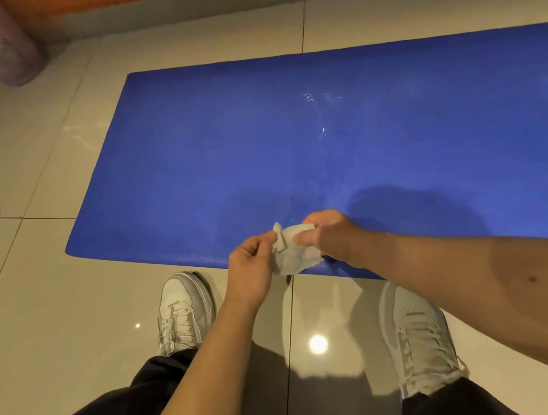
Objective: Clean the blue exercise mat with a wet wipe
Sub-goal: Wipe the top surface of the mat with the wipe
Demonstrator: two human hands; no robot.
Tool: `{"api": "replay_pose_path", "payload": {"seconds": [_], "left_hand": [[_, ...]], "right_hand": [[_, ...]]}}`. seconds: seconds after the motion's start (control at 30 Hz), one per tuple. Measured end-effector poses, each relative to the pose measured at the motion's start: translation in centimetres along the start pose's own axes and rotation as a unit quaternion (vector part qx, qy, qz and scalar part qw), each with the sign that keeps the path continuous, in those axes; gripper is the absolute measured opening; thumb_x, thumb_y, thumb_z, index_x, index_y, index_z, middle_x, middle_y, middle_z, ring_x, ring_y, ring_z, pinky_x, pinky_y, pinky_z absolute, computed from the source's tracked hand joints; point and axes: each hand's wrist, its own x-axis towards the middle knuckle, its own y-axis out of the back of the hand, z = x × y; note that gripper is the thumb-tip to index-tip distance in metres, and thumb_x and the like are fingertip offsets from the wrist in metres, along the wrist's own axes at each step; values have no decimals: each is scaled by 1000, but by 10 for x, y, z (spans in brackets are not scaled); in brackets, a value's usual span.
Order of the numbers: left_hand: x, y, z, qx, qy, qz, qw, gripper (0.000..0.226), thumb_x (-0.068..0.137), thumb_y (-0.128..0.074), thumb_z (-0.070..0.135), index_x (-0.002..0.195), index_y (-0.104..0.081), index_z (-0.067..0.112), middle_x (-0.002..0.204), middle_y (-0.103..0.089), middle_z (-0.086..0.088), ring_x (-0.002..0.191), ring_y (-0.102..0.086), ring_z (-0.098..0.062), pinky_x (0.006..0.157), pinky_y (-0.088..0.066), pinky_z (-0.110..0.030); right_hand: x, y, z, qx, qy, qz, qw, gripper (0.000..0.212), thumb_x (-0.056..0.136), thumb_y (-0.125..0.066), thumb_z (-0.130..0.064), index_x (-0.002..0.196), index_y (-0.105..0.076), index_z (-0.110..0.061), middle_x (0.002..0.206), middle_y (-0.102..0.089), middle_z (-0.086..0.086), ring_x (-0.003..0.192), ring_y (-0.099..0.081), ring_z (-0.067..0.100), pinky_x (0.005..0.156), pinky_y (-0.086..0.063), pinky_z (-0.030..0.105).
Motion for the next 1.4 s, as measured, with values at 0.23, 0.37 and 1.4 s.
{"api": "replay_pose_path", "payload": {"seconds": [0.23,0.37,1.4], "left_hand": [[-4,0,-6,-52,9,5,999,24,96,-66,29,106,-69,8,98,-73,-12,81,-69,-15,77,-59,-34],[2,-4,-15,9,-34,65,997,7,93,-69,15,97,-65,14,85,-66,-3,74,-61,-12,76,-56,-38],[21,-39,-11,-26,30,-6,999,15,91,-64,-4,101,-65,7,76,-62,-2,64,-65,-11,54,-57,-25]], "right_hand": [[5,-15,1,32,-83,24,996,18,92,-66,-32,95,-62,-14,86,-67,12,69,-65,31,62,-52,34],[11,-10,-2,-25,-80,28,996,17,93,-67,-22,93,-61,-6,82,-64,15,68,-61,28,64,-54,35],[23,17,10,-26,-90,9,996,12,92,-72,-13,102,-67,-7,86,-66,7,71,-67,21,65,-60,29]]}}
